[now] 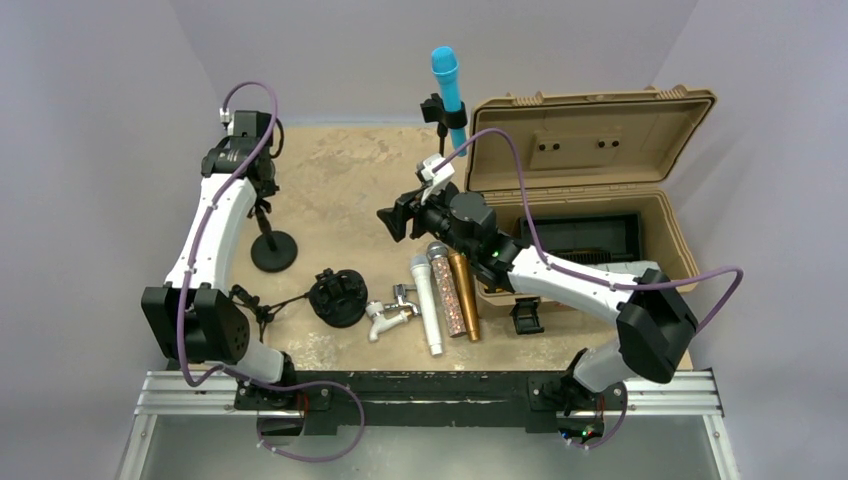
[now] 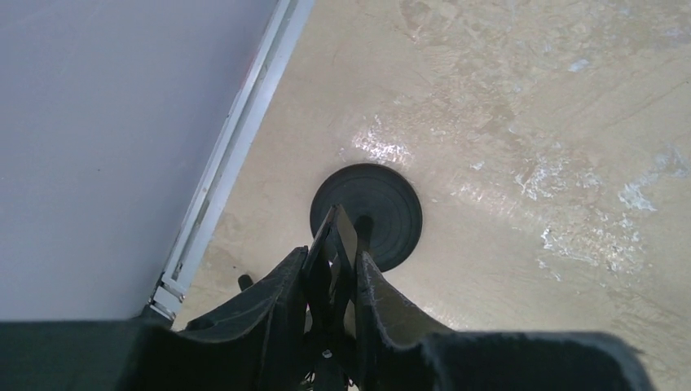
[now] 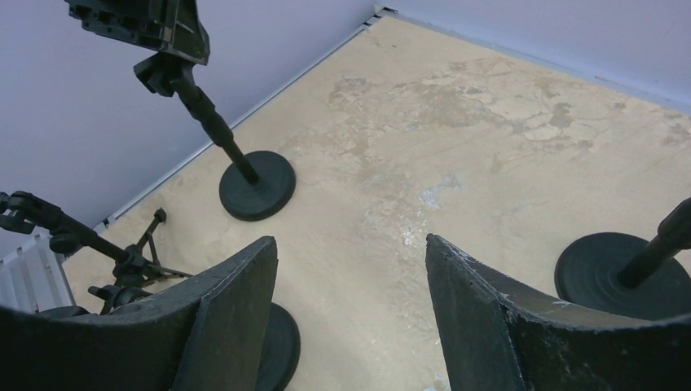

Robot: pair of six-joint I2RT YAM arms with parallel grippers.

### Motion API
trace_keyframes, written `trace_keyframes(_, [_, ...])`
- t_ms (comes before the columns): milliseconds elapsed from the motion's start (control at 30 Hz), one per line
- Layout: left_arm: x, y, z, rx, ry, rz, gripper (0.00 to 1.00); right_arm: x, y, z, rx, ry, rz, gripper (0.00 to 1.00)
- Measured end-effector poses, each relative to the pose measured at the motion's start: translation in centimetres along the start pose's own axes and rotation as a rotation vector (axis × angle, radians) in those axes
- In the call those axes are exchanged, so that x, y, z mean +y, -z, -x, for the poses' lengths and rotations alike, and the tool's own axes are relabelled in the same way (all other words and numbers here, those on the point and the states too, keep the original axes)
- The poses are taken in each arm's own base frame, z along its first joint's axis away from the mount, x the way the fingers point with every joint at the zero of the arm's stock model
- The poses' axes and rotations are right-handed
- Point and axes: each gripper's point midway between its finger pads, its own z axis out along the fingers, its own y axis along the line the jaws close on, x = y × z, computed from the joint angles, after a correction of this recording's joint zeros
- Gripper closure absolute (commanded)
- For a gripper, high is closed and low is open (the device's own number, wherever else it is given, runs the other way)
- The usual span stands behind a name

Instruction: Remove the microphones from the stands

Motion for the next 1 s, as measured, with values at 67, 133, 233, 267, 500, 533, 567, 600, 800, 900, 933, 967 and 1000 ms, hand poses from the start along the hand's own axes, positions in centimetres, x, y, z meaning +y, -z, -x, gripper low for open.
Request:
trace_keyframes(67, [0.1, 0.0, -0.1, -0.003, 0.012, 0.007, 0.39, -0.1, -0.1, -0.2, 0.004, 0.0, -0.003, 0.35])
trace_keyframes(133, [0.0, -0.2, -0.4, 0.003, 0.023, 0.004, 0.2, -0.2, -0.1, -0.3, 0.005, 0.0, -0.007, 0.35])
trace_keyframes(233, [-0.4, -0.1, -0.5, 0.009, 0.044, -0.022, 0.06, -0.4, -0.1, -0.2, 0.002, 0.001, -0.022, 0.35])
trace_keyframes(267, [-0.6, 0.2, -0.5, 0.007, 0.054, -0.034, 0.02, -0.5, -0.1, -0.2, 0.003, 0.001, -0.024, 0.35])
trace_keyframes(500, [-1.0, 5.2, 3.0, -0.119, 0.174, -0.186, 0.0, -1.5, 0.0, -0.5, 0.017, 0.003, -0.083, 0.35])
trace_keyframes(533, [-1.1, 6.3, 3.7, -0.152, 0.192, -0.221, 0.0, -1.7, 0.0, -0.3, 0.019, 0.004, -0.095, 0.35])
trace_keyframes(567, [-1.4, 7.7, 4.6, -0.189, 0.209, -0.268, 0.0, -1.8, 0.0, -0.1, 0.017, 0.004, -0.105, 0.35])
trace_keyframes(600, [-1.8, 8.7, 5.2, -0.216, 0.214, -0.305, 0.0, -1.9, -0.1, 0.3, 0.013, 0.004, -0.118, 0.35])
trace_keyframes(800, [-7.7, 14.5, 6.5, -0.334, 0.096, -0.546, 0.0, -3.0, -0.3, 3.6, -0.054, -0.002, -0.207, 0.33])
trace_keyframes(900, [-10.4, 15.2, 4.7, -0.315, 0.028, -0.649, 0.0, -4.3, 0.0, 4.8, -0.084, -0.007, -0.29, 0.3])
trace_keyframes(933, [-10.8, 15.0, 3.8, -0.302, 0.014, -0.666, 0.0, -4.8, 0.1, 5.0, -0.091, -0.008, -0.326, 0.29])
trace_keyframes(967, [-11.0, 14.8, 2.8, -0.287, -0.001, -0.674, 0.0, -5.5, 0.4, 5.1, -0.096, -0.008, -0.364, 0.29])
trace_keyframes(1000, [-11.1, 14.7, 2.0, -0.276, -0.018, -0.679, 0.0, -6.1, 0.6, 5.1, -0.098, -0.007, -0.396, 0.29])
